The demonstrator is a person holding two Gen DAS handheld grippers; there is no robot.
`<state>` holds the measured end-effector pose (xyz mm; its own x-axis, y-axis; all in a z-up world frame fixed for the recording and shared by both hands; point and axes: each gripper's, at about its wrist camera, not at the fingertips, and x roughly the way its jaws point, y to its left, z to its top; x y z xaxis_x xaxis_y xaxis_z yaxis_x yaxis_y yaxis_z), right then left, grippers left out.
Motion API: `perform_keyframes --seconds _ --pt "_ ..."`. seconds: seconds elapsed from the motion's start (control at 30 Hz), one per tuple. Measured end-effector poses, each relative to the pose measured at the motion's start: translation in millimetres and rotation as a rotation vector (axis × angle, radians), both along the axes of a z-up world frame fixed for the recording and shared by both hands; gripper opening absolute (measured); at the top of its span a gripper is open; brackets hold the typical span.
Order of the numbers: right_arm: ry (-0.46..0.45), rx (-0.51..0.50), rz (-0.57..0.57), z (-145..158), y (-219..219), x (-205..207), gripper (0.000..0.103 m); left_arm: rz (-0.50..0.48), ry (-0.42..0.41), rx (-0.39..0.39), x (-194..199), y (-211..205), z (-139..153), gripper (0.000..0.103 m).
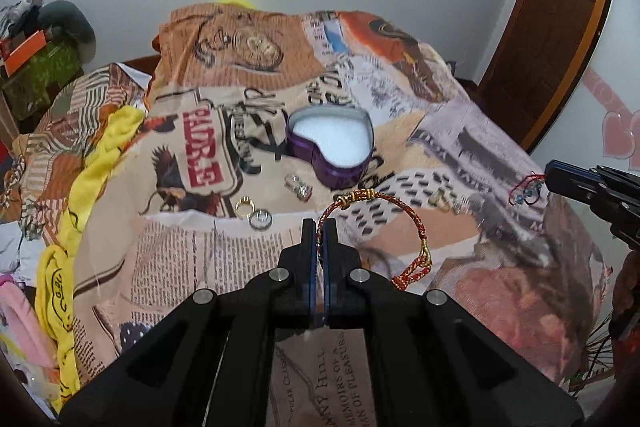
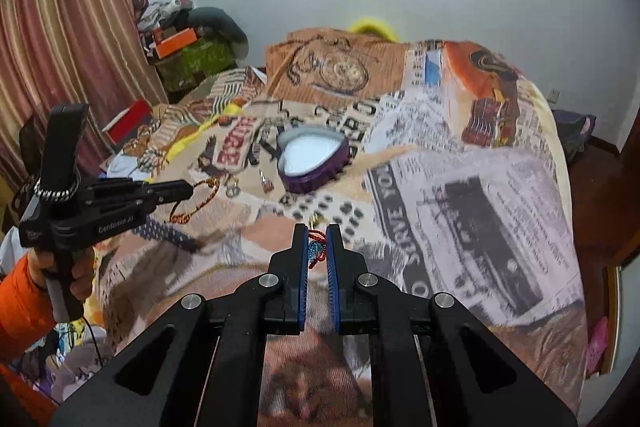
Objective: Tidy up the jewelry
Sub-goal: 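Carry both held bracelets over the purple heart tin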
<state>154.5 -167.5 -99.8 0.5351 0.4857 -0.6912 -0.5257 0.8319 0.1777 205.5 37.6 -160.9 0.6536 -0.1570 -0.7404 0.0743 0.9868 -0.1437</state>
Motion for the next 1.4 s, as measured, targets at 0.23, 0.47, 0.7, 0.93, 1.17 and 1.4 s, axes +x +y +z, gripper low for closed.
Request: perform_keyframes --seconds 0.23,0.47,0.7,0.93,1.17,1.4 --pt "-0.061 0.032 -0.003 18.6 10.9 17.2 0.008 0.015 -0.055 0.011 15.5 3.0 15.8 0.001" --pt "-0.087 0.047 -0.007 24.9 23.3 41.8 0.008 0.021 -0.085 -0.008 39.7 11.2 24.2 0.001" --pt "-0.091 0.038 -0.011 19.0 37.9 69.8 0.008 0.009 -0.07 -0.017 74.2 13.7 17.0 0.001" --pt "-0.082 0.022 0.017 12.0 56.8 94.0 0.008 0.005 -0.04 0.027 115.1 9.3 -1.5 0.001" --pt "-0.025 0.021 0.054 -0.5 71.9 117.2 0.008 -0.024 0.014 0.043 144.1 2.4 -22.2 0.001" --pt "0.062 0.029 0.088 -19.3 81.4 136.2 0.008 -0.056 0.075 0.055 160.5 -6.0 -44.7 0.001"
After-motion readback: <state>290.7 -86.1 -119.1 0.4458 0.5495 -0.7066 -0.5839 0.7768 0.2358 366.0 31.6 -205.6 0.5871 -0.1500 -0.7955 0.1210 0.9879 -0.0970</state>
